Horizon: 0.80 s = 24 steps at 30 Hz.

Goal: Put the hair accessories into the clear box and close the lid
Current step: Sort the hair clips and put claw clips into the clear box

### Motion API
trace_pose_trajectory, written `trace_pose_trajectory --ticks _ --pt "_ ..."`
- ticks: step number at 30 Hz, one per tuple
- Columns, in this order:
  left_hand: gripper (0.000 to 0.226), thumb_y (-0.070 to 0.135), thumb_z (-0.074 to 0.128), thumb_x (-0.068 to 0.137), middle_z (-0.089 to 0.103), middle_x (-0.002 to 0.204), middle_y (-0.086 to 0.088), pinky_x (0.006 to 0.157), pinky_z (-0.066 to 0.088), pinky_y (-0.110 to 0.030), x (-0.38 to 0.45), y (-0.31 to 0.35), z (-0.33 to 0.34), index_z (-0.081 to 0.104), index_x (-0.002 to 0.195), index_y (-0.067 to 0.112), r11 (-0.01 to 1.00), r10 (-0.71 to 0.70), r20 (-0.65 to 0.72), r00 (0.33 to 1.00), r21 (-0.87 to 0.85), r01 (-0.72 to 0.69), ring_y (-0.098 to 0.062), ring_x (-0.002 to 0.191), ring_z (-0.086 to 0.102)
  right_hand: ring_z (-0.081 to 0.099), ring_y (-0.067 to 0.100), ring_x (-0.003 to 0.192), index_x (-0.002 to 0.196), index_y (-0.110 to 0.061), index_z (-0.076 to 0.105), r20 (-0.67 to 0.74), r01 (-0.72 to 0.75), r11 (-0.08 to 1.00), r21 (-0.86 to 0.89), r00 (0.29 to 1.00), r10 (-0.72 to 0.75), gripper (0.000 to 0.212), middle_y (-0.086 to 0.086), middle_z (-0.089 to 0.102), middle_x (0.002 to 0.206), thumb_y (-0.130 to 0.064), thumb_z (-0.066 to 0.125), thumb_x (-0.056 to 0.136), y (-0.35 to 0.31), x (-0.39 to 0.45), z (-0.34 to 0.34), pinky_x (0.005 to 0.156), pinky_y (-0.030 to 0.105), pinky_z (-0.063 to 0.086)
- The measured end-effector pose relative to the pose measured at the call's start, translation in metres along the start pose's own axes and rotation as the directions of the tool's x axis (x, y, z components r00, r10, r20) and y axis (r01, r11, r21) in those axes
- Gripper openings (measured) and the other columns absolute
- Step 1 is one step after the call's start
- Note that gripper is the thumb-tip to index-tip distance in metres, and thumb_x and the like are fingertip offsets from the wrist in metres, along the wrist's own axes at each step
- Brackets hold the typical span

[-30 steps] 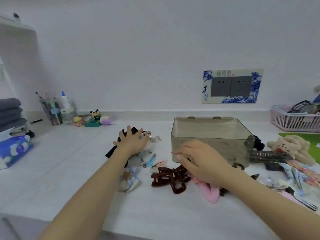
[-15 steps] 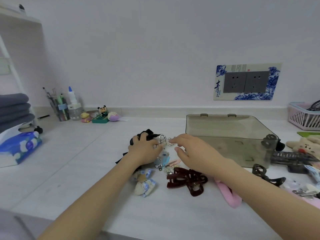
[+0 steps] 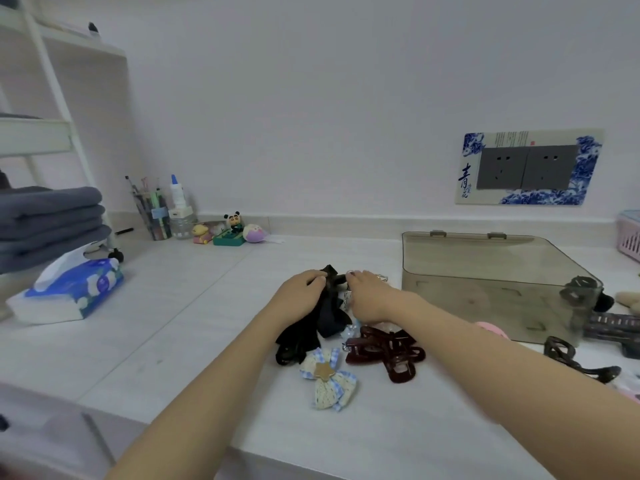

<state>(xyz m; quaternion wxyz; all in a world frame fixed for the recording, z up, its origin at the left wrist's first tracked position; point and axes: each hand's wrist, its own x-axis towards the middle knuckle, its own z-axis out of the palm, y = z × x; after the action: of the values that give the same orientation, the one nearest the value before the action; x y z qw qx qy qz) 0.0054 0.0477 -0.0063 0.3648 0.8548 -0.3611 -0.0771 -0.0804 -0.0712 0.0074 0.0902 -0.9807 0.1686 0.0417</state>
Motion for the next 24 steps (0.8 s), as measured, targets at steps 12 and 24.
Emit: trace_pose_trajectory --ticks 12,24 --pt "0.038 0.029 0.035 0.099 0.051 0.139 0.003 0.097 0.031 -0.022 -0.033 0.001 -0.001 0.052 0.131 0.021 0.996 0.034 0.074 0.997 0.075 -0.040 -0.015 0.127 0.045 0.052 0.027 0.091 0.115 -0.001 0.049 0.108 0.129 0.989 -0.078 0.987 -0.120 0.029 0.017 0.057 0.113 -0.006 0.034 0.090 -0.002 -0.040 -0.006 0.074 0.033 0.040" --pt "0.035 0.032 0.034 0.097 0.054 0.134 0.004 0.114 0.019 -0.047 -0.059 0.061 0.014 0.057 0.122 0.025 0.938 0.250 -0.135 0.959 0.281 -0.204 -0.014 0.129 0.042 0.043 0.020 0.129 0.140 -0.019 0.038 -0.285 0.172 0.980 0.100 0.949 -0.138 0.047 0.001 0.043 0.145 -0.008 0.032 0.094 0.029 -0.110 -0.022 0.102 0.028 0.035"
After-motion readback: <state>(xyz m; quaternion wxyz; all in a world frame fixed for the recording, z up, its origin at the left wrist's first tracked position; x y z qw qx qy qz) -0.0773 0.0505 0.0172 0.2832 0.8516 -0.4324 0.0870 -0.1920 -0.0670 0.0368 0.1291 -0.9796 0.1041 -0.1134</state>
